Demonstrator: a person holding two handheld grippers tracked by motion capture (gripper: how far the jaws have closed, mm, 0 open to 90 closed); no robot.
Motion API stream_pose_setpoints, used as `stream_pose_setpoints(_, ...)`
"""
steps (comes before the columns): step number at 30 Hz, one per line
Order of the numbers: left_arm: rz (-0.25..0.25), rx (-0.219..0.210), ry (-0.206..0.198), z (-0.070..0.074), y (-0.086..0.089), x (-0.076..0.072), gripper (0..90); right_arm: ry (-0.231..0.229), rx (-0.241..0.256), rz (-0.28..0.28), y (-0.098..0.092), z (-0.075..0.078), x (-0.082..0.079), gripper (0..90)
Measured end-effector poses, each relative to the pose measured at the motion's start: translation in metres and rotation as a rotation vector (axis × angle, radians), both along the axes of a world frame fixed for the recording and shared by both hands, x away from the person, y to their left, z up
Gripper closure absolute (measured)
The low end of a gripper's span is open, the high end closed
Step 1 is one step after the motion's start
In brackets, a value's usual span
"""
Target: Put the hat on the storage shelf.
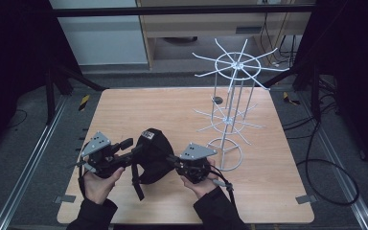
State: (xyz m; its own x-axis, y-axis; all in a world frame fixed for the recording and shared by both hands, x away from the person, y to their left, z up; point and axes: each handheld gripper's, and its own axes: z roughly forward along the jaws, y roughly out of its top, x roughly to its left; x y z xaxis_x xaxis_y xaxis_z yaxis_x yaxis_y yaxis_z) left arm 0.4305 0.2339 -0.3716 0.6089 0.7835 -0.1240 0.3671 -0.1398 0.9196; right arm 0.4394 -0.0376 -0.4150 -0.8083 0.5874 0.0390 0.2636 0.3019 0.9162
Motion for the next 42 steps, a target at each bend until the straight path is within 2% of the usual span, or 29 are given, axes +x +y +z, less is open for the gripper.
stream_pose_setpoints(2, 0.002, 0.031, 0.003, -0.004, -0.004, -0.001, 46.8, 0.003, 0.003, -0.002, 0.003, 0.0, 0.0, 86.7)
stream_pose_setpoints(4, -0.009, 0.04, 0.013, -0.008, -0.007, 0.0, 47.4, 0.005, 0.005, 0.001, 0.005, 0.0, -0.001, 86.6)
stream_pose_setpoints(6, -0.017, 0.039, 0.018, -0.01, -0.008, 0.0, 56.1, 0.0, -0.001, 0.0, 0.006, 0.0, -0.001, 86.3)
stream_pose_setpoints(7, -0.034, 0.021, 0.036, -0.013, -0.008, 0.002, 62.9, -0.005, -0.002, 0.001, 0.006, 0.0, -0.001, 86.1)
stream_pose_setpoints(9, -0.05, 0.003, 0.055, -0.014, -0.007, 0.003, 69.8, -0.009, -0.008, -0.002, 0.006, 0.0, -0.001, 85.5)
stream_pose_setpoints(11, -0.066, -0.034, 0.063, -0.013, -0.004, 0.004, 75.1, -0.014, 0.002, -0.008, 0.005, -0.002, 0.0, 83.4)
stream_pose_setpoints(13, -0.071, -0.057, 0.055, -0.012, -0.002, 0.003, 79.8, -0.019, 0.024, -0.012, 0.004, -0.003, 0.0, 77.2)
stream_pose_setpoints(15, -0.082, -0.063, 0.046, -0.01, -0.001, 0.002, 80.5, -0.021, 0.041, -0.009, 0.002, -0.004, 0.001, 67.7)
stream_pose_setpoints(19, -0.097, -0.074, 0.016, -0.005, 0.0, -0.001, 81.0, -0.035, 0.062, -0.006, -0.005, -0.01, 0.001, 56.0)
stream_pose_setpoints(24, -0.112, -0.088, 0.003, 0.001, 0.002, -0.002, 81.2, -0.047, 0.053, 0.011, -0.011, -0.021, 0.001, 48.9)
stream_pose_setpoints(29, -0.134, -0.099, -0.014, 0.006, 0.001, -0.003, 81.3, -0.034, 0.038, 0.014, -0.011, -0.029, 0.008, 48.3)
stream_pose_setpoints(32, -0.158, -0.115, -0.025, 0.011, 0.001, -0.004, 81.3, -0.045, 0.029, 0.013, -0.01, -0.032, 0.009, 48.1)
stream_pose_setpoints(36, -0.184, -0.122, -0.03, 0.013, -0.002, -0.006, 81.3, -0.054, 0.046, 0.022, -0.011, -0.033, 0.011, 50.1)
stream_pose_setpoints(38, -0.193, -0.126, -0.025, 0.012, -0.003, -0.005, 81.3, -0.06, 0.046, 0.028, -0.012, -0.033, 0.011, 56.1)
stream_pose_setpoints(41, -0.194, -0.13, -0.02, 0.011, -0.002, -0.003, 81.2, -0.055, 0.047, 0.038, -0.014, -0.034, 0.01, 72.0)
stream_pose_setpoints(42, -0.19, -0.134, -0.017, 0.01, -0.001, -0.003, 81.2, -0.05, 0.056, 0.046, -0.015, -0.034, 0.01, 74.2)
